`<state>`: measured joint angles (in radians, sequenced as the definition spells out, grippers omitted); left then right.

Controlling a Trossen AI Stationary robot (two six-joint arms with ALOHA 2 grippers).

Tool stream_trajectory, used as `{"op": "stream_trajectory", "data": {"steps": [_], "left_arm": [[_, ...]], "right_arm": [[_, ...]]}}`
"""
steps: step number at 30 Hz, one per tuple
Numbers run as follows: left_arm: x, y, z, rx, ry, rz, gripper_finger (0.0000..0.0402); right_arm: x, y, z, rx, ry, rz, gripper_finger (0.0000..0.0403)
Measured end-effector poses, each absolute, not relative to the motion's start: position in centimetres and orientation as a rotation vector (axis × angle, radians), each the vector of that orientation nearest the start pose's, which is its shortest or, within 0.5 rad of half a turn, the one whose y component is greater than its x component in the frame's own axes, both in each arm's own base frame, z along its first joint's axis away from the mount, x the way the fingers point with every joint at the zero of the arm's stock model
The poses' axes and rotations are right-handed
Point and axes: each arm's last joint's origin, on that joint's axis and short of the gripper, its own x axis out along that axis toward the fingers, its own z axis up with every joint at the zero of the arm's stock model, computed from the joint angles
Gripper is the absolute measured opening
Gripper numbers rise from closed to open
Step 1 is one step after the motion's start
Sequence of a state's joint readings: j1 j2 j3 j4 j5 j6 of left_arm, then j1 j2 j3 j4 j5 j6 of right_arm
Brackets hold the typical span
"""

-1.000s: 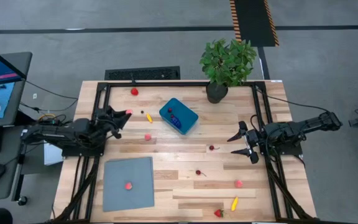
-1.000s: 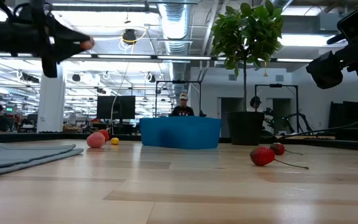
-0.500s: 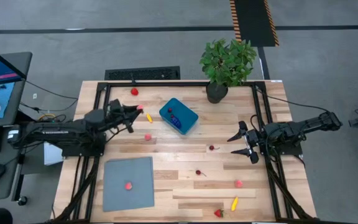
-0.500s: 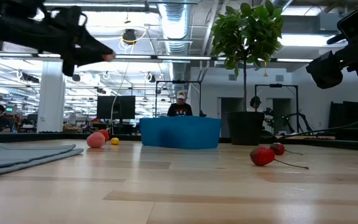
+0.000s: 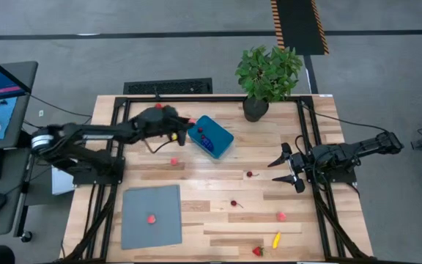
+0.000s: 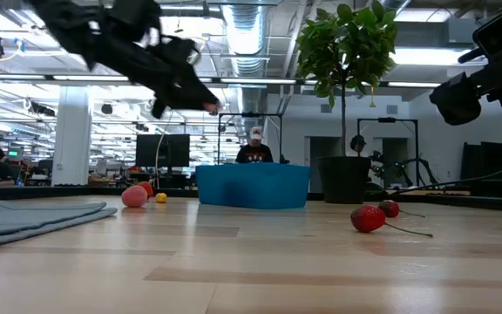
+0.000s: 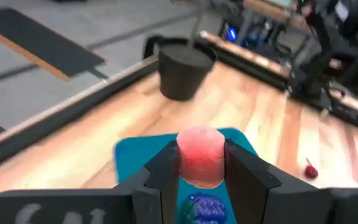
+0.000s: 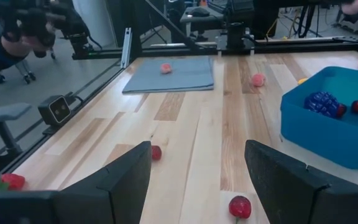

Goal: Pick and placing Produce into tupperware
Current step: Put the apricot into the container

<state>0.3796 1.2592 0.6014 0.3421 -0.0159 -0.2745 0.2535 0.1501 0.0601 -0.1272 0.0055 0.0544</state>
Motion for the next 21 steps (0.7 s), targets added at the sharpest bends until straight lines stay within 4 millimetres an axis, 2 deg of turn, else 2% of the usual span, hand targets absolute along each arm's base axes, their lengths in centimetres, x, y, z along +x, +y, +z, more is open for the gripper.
{"op": "stream_trajectory", "data": {"steps": [9,15,21], "left_arm": [[29.6,12.1,19.9,-0.379,0.444,0.404,0.0099],[31.4,12.9,18.3,-0.396,0.585,0.398,0.0099],[32.3,13.2,16.6,-0.425,0.679,0.392,0.0099]], "right_arm": [[10.0,2.6,16.0,0.043,0.225,0.243,0.0281],[10.0,2.6,16.0,0.051,0.226,0.242,0.0281],[9.9,2.6,16.0,0.051,0.227,0.243,0.0281]]}}
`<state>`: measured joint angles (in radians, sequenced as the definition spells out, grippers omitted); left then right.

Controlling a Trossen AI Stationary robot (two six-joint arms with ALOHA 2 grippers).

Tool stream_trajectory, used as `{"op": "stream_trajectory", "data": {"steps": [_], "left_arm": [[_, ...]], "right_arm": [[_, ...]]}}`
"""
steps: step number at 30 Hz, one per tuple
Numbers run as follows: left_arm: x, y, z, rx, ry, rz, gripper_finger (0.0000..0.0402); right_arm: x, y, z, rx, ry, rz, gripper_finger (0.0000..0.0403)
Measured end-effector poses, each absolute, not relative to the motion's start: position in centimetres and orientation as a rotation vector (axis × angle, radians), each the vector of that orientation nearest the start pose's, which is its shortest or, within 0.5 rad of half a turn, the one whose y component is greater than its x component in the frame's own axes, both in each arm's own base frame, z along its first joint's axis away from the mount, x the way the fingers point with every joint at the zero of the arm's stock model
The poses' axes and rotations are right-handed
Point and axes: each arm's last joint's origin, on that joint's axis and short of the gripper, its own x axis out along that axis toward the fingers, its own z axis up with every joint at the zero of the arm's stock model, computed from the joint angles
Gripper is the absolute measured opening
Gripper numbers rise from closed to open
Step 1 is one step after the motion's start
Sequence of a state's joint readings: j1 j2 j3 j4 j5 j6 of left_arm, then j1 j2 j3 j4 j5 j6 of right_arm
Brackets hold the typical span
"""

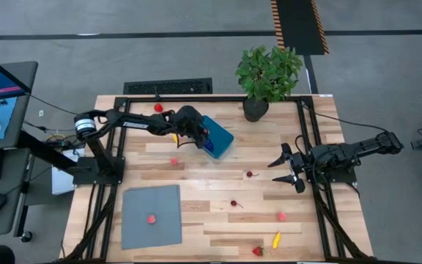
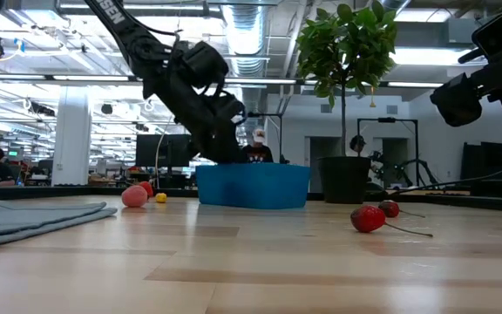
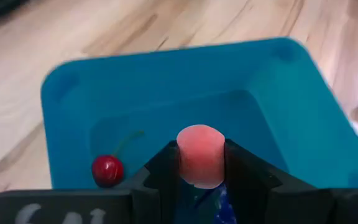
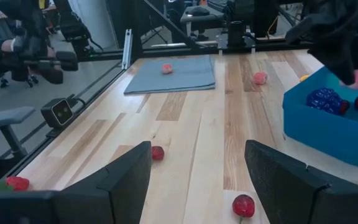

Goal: Pick and placing Produce into tupperware
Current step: Put the apricot into the container, then put the bottom cherry into the container

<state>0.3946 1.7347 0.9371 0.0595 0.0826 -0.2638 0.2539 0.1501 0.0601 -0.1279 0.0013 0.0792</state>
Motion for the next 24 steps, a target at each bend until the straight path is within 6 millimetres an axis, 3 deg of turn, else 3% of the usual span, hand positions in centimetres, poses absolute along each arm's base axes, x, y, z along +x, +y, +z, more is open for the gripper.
{"op": "stream_trajectory", "data": {"steps": [4,13,17,24], "left_arm": [[32.5,13.3,16.7,-0.403,0.658,0.360,0.0120],[32.7,13.2,17.0,-0.394,0.626,0.308,0.0227],[32.6,13.2,17.3,-0.397,0.619,0.298,0.0245],[31.8,11.7,22.0,-0.381,0.477,0.055,0.0229]], "right_arm": [[10.0,2.6,16.0,0.051,0.227,0.243,0.0281],[9.9,2.6,16.0,0.051,0.227,0.243,0.0281],[9.9,2.6,16.0,0.051,0.227,0.243,0.0281],[9.9,2.6,16.0,0.051,0.227,0.244,0.0281]]}}
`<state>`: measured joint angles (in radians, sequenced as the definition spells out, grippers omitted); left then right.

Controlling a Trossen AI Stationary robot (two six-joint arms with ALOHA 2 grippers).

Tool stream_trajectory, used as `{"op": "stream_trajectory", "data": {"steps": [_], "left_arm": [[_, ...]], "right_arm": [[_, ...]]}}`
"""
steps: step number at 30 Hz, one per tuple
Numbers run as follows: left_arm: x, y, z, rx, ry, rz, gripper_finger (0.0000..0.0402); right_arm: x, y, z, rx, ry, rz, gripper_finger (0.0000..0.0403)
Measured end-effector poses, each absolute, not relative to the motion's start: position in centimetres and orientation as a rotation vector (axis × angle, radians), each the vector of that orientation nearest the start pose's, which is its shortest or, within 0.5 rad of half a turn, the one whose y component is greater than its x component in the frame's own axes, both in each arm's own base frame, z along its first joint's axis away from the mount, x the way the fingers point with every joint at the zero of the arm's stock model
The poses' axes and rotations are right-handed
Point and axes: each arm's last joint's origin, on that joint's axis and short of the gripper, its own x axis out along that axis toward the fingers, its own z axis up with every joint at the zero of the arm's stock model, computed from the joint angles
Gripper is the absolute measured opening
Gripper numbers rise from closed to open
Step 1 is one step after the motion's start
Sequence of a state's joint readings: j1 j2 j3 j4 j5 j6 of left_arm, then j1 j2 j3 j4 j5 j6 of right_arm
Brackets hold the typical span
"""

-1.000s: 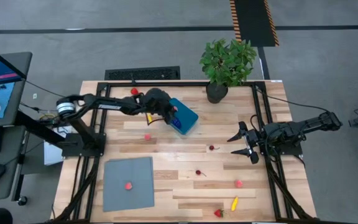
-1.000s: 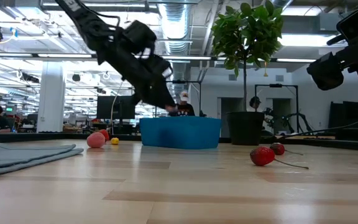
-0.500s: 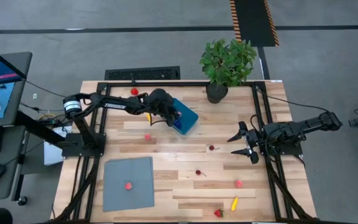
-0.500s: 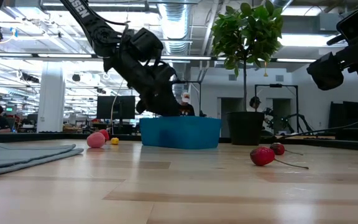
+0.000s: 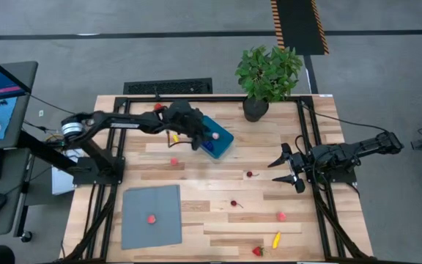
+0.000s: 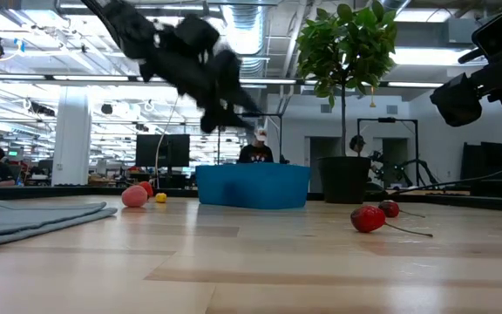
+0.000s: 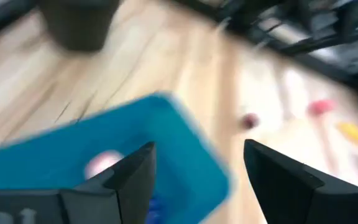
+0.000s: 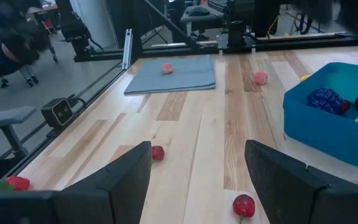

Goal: Pick and placing Produce into tupperware
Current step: Put the bottom cherry into the container

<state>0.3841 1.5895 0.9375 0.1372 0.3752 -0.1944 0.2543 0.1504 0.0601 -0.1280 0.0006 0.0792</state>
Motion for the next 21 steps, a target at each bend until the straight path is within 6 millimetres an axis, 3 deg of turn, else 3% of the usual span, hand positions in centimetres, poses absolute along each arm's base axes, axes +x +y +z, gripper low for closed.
{"op": "stream_trajectory", "data": {"steps": [10,15,21], "left_arm": [[27.4,7.3,31.2,-0.206,0.227,-0.002,0.0209],[24.4,4.7,33.0,-0.119,0.150,-0.006,0.0208],[20.8,2.3,33.1,-0.047,0.084,0.014,0.0208]], "right_arm": [[10.1,2.6,16.6,0.069,0.159,0.247,0.0281],[10.1,2.6,16.8,0.090,0.140,0.247,0.0281],[10.1,2.6,16.9,0.152,0.147,0.243,0.0281]]}}
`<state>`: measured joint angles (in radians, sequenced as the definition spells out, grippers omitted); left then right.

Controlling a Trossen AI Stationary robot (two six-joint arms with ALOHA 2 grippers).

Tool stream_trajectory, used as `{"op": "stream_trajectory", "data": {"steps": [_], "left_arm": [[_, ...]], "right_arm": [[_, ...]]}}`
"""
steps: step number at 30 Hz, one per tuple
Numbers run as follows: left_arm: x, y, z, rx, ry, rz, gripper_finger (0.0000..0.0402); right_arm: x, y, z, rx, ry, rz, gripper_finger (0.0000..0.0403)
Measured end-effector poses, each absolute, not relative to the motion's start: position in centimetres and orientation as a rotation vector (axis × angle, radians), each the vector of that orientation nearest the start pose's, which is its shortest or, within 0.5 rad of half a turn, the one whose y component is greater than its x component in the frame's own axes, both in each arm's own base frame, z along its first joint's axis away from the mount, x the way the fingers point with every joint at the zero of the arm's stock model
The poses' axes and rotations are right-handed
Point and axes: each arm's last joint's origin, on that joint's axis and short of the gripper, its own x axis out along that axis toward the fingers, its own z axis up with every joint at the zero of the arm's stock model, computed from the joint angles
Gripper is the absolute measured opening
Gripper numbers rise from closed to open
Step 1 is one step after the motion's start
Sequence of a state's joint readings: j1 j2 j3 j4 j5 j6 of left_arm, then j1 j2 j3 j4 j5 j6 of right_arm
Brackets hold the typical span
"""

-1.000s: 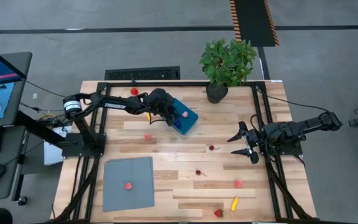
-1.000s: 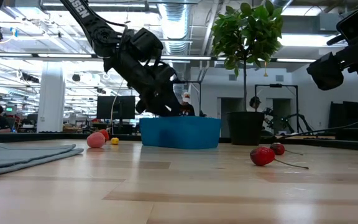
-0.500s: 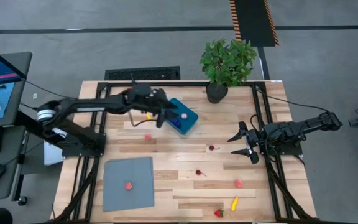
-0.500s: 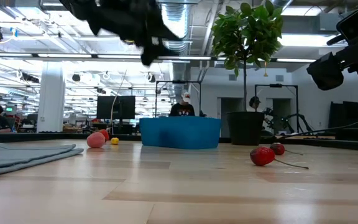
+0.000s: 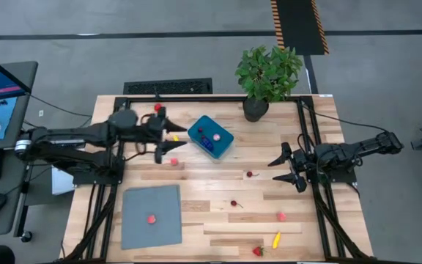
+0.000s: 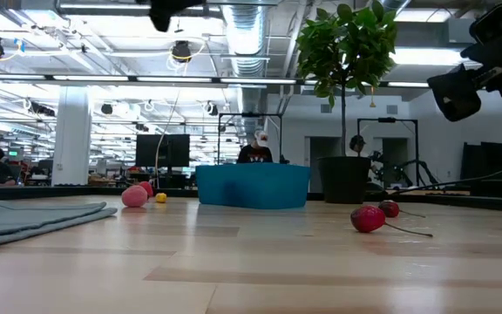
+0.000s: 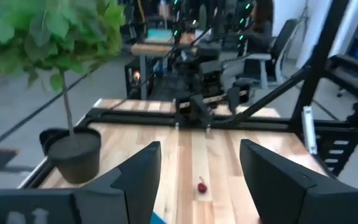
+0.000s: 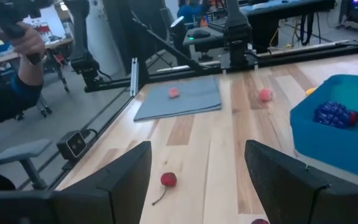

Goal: Pick and placing Produce into tupperware
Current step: Put the bottom cherry into the container

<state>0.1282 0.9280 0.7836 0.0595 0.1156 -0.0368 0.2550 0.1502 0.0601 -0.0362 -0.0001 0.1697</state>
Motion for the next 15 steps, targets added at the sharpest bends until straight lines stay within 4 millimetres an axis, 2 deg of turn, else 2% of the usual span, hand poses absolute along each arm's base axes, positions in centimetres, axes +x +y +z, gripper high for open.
{"op": "stream_trajectory", "data": {"steps": [6,15], "left_arm": [[17.4,1.1,31.7,-0.040,0.032,-0.014,0.0208],[14.1,0.1,27.1,-0.030,-0.070,-0.068,0.0208]], "right_arm": [[10.1,2.6,17.1,0.138,0.116,0.247,0.0281],[10.2,2.5,17.7,0.098,0.050,0.207,0.0281]]}}
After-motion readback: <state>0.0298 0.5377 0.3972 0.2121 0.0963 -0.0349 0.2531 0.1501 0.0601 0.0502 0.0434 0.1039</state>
